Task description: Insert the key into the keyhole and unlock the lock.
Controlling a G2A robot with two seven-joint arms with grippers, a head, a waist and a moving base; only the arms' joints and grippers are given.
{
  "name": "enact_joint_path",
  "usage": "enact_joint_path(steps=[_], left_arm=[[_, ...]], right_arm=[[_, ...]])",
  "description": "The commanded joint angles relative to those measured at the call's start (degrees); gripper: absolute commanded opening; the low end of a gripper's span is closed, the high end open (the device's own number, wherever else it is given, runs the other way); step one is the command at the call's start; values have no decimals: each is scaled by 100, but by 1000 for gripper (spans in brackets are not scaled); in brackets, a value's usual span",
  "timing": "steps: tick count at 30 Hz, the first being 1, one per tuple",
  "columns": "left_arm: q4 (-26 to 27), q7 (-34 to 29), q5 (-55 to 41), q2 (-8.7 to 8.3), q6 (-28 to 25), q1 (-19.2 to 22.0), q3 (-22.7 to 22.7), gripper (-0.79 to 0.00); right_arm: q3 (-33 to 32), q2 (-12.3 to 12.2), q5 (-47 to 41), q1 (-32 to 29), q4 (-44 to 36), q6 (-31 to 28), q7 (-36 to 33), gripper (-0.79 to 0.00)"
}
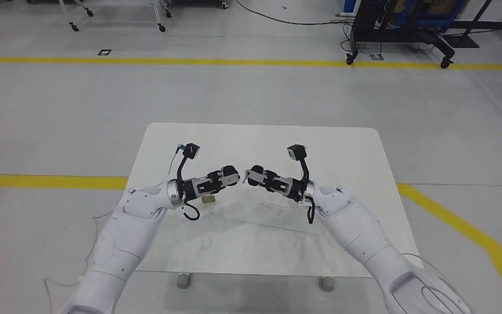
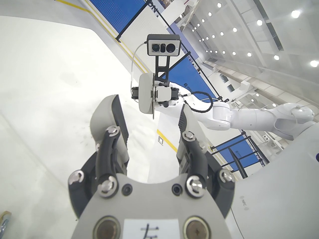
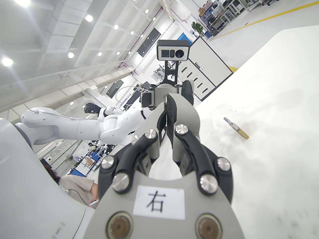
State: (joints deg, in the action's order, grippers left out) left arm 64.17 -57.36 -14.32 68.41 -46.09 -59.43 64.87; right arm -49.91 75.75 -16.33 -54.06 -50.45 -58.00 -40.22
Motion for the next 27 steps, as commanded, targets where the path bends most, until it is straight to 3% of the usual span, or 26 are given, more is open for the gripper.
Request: enact_joint_path(steps=[1, 8, 12, 17, 19, 27], left_arm=[[-66, -47, -30, 8, 0, 42, -72, -403], [-241, -50, -60, 20, 51, 158, -212, -440], [-271, -7, -9, 16, 52, 183, -253, -511], [-280, 33, 97, 11, 111, 194, -322, -650], [-278, 29, 145, 9, 127, 202, -356, -785], [-296, 140, 259, -18, 133, 225, -365, -785]], right_arm=[[18, 42, 0, 45, 71, 0, -51, -785], [2, 168, 315, 124, 259, 0, 86, -785], [-43, 212, 415, 128, 304, 0, 137, -785], [-136, 242, 514, 113, 335, 0, 171, -785], [-172, 252, 570, 103, 343, 0, 199, -785], [-307, 270, 752, 30, 310, 0, 264, -785]])
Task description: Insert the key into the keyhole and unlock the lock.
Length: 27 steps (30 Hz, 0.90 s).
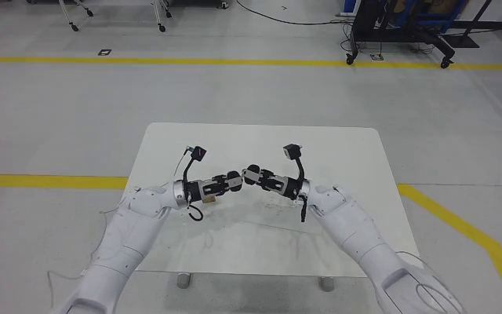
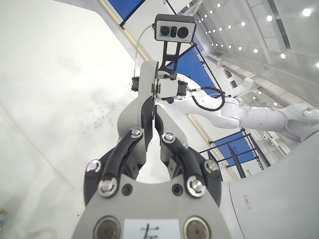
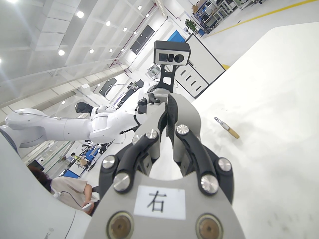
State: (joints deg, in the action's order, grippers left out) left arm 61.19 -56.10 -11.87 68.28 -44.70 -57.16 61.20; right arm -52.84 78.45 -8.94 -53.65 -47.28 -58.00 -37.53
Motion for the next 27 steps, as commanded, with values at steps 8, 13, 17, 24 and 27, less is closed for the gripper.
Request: enact_joint_path(steps=[8, 13, 17, 24, 27], left_arm=[[15, 82, 5, -32, 90, -15, 3, -785], [30, 14, -125, -46, 70, -12, -5, -785], [11, 16, 75, -98, 57, 42, 106, -785], [11, 16, 75, -98, 57, 42, 106, -785], [150, 2, 270, -127, 296, -27, 105, -785]], right_arm=[[-131, -3, -121, -81, -102, 0, -281, -570], [-223, -5, -145, -124, -148, 0, -346, 0], [-257, -7, -183, -134, -108, 0, -389, 0], [-257, -7, -183, -134, -108, 0, -389, 0], [-255, -19, -27, -135, -164, 84, -379, 0]])
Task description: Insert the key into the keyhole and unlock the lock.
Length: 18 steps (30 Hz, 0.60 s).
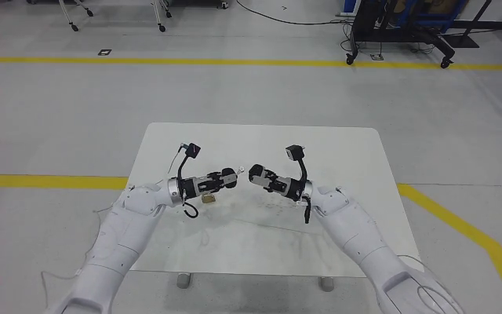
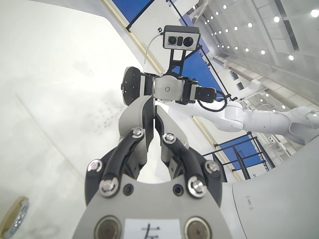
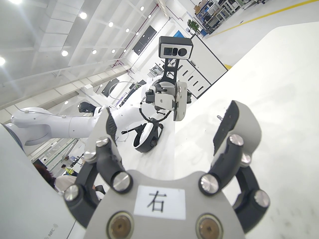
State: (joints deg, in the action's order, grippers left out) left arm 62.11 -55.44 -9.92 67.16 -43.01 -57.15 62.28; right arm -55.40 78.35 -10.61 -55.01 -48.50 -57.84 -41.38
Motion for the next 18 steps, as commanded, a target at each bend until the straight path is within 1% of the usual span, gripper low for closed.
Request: enact_joint_path(steps=[1, 3, 5, 8, 11, 13, 14, 16, 18], left_arm=[[94, -197, 104, -38, 233, -21, 14, -785], [134, -555, -21, -79, 400, -34, 38, -785], [147, -972, -236, -116, 504, -16, 66, -785], [310, -1473, -560, -153, 889, 15, -78, -785], [478, -1770, -694, -204, 1186, 64, -303, -785], [572, -1878, -674, -247, 1293, 106, -469, -785], [591, -1879, -656, -270, 1295, 121, -536, -785], [580, -1843, -570, -314, 1258, 163, -658, -785], [562, -1790, -512, -348, 1206, 202, -791, -785]], right_arm=[[-6, -31, 363, 14, -92, 156, -17, 0], [-35, -113, 927, 108, -128, 287, -304, 0], [-155, -214, 1535, 146, -191, 503, -380, 0], [-301, -338, 1772, 8, -467, 589, -584, 0], [-360, -433, 1527, -133, -732, 602, -1027, 0], [-330, -476, 1166, -193, -857, 757, -1263, -80], [-252, -489, 906, -227, -949, 858, -1365, -169], [-72, -541, 509, -206, -1081, 1089, -1596, -311], [93, -603, 173, -172, -1141, 1257, -1764, -382]])
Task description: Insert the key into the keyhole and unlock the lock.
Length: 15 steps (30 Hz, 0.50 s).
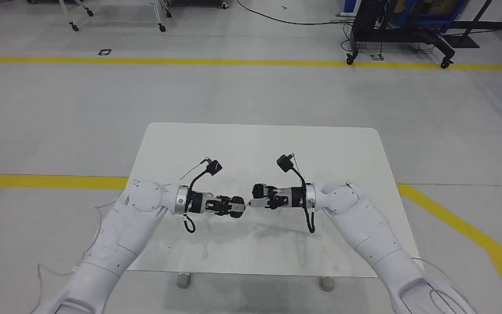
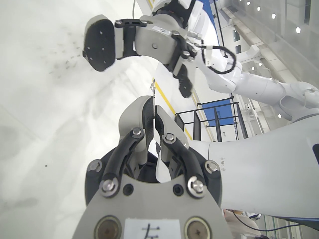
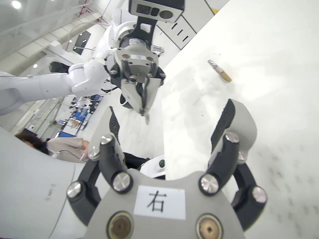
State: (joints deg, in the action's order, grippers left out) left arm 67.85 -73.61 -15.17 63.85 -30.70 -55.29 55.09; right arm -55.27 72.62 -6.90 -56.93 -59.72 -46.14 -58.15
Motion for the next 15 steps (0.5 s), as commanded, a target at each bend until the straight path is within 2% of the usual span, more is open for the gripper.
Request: enact_joint_path(steps=[1, 6, 12, 15], left_arm=[[-14, 37, -31, -30, -36, 36, -135, -785], [-86, 129, -107, -116, -127, 178, -364, -785], [-152, 251, -277, -197, -250, 289, -593, -785], [-168, 290, -327, -234, -289, 336, -711, -785]], right_arm=[[153, -63, -323, 56, -22, 151, -152, -416], [447, -195, -615, 249, 104, 275, -276, -496], [741, -303, -862, 410, 219, 291, -291, -496], [884, -337, -925, 485, 284, 270, -270, -520]])
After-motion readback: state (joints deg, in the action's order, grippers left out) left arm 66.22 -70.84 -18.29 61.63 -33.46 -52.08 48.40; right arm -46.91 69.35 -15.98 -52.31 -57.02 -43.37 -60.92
